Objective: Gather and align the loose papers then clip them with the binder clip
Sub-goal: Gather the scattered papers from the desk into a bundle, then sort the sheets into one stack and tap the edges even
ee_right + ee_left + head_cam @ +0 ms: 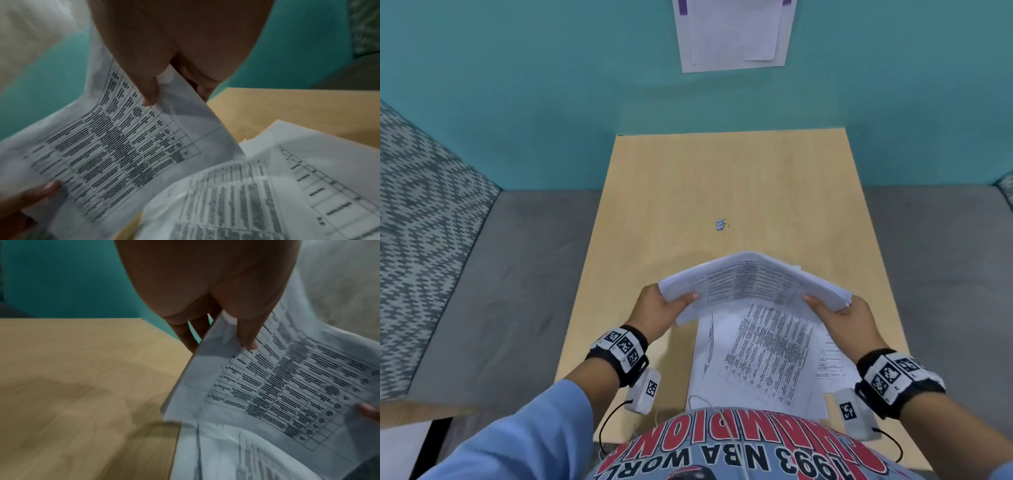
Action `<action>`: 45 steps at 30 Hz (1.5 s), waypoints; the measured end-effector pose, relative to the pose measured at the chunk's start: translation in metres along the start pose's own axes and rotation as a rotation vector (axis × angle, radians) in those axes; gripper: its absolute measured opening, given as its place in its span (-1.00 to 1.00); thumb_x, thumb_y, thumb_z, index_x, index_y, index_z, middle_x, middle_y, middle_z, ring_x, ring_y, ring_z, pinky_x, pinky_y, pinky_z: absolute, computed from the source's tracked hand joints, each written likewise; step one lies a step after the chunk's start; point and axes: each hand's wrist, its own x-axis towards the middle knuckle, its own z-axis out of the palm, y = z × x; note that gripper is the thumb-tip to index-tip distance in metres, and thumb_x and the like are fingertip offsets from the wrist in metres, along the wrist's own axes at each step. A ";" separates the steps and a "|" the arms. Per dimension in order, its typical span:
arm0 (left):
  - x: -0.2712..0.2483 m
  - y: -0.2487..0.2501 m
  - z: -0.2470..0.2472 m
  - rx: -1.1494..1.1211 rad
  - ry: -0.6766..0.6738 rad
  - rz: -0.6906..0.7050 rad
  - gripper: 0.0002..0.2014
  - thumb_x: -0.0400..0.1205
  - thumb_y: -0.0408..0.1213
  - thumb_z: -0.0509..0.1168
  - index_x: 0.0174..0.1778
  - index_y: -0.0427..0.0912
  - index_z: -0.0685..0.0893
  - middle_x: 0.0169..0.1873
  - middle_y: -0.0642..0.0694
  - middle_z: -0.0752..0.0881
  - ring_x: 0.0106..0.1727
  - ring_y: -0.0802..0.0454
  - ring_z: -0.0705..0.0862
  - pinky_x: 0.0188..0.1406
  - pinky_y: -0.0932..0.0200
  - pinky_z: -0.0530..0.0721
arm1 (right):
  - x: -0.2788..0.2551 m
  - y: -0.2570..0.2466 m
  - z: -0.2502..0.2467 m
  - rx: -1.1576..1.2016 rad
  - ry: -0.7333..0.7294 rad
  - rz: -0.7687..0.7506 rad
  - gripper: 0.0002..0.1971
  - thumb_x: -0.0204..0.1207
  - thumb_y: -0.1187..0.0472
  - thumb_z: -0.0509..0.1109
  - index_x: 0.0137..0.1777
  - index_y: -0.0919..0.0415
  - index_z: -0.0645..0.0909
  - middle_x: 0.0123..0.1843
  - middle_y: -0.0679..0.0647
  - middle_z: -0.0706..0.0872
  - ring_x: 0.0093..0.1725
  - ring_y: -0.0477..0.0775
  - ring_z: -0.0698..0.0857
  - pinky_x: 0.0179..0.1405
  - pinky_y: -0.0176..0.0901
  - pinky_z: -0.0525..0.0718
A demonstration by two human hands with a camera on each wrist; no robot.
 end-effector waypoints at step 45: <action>-0.047 0.094 0.004 -0.235 -0.018 0.330 -0.87 0.58 -0.38 0.64 -0.02 -0.11 0.90 -0.15 0.07 0.91 -0.14 0.18 0.82 -0.10 0.29 0.73 | -0.043 -0.096 0.024 0.181 -0.165 -0.368 -0.89 0.62 0.20 0.55 0.06 0.02 0.89 -0.01 -0.03 0.94 0.07 -0.02 0.88 0.13 -0.22 0.76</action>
